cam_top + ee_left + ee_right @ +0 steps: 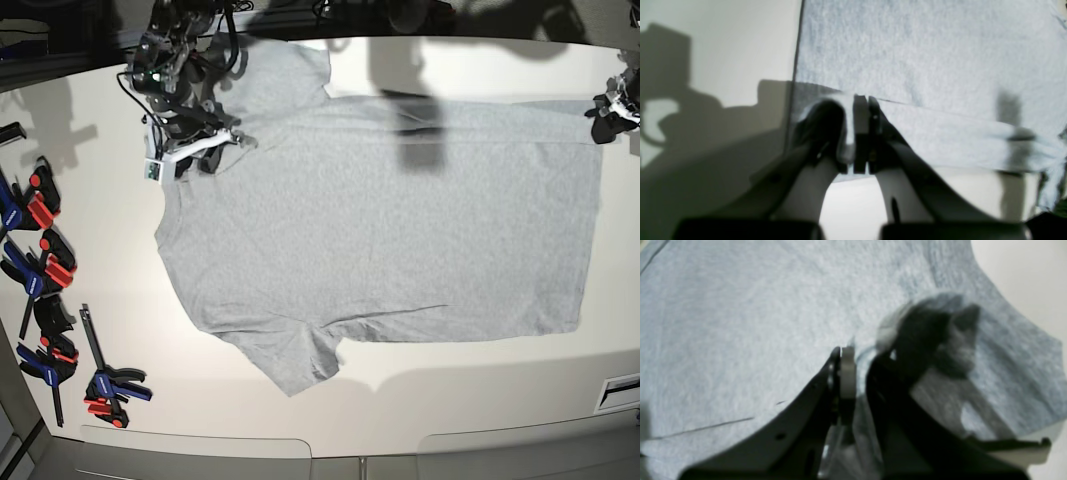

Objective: Fold the T-shirt properly
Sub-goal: 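Release the sleeve and reposition the right gripper on the shirt edge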

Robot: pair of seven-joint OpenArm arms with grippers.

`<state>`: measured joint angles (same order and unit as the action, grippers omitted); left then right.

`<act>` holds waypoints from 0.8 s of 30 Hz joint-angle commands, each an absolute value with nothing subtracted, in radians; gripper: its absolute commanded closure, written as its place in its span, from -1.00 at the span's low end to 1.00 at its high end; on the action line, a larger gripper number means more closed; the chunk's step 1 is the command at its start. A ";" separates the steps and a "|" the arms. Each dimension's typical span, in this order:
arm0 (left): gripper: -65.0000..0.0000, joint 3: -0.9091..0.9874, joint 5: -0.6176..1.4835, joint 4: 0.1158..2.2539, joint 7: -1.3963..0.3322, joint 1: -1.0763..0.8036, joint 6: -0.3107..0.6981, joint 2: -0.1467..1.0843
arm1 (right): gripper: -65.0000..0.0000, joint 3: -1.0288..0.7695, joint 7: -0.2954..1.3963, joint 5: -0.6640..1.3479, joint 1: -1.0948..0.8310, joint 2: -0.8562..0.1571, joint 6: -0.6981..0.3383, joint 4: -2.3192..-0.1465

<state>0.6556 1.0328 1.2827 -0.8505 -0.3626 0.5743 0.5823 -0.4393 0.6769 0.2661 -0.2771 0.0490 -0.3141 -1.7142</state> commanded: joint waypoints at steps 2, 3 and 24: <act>1.00 0.667 1.027 1.296 -0.806 -0.363 0.558 0.610 | 1.00 -0.440 0.635 0.273 -0.265 0.033 -0.307 -1.727; 1.00 0.667 1.021 1.296 -0.797 -0.362 0.555 0.611 | 1.00 -0.440 0.624 0.262 -0.264 0.033 -0.305 -1.728; 0.52 0.667 0.947 1.296 -0.723 -0.316 0.556 0.610 | 0.30 -0.445 0.618 0.239 -0.228 0.034 -0.310 -1.727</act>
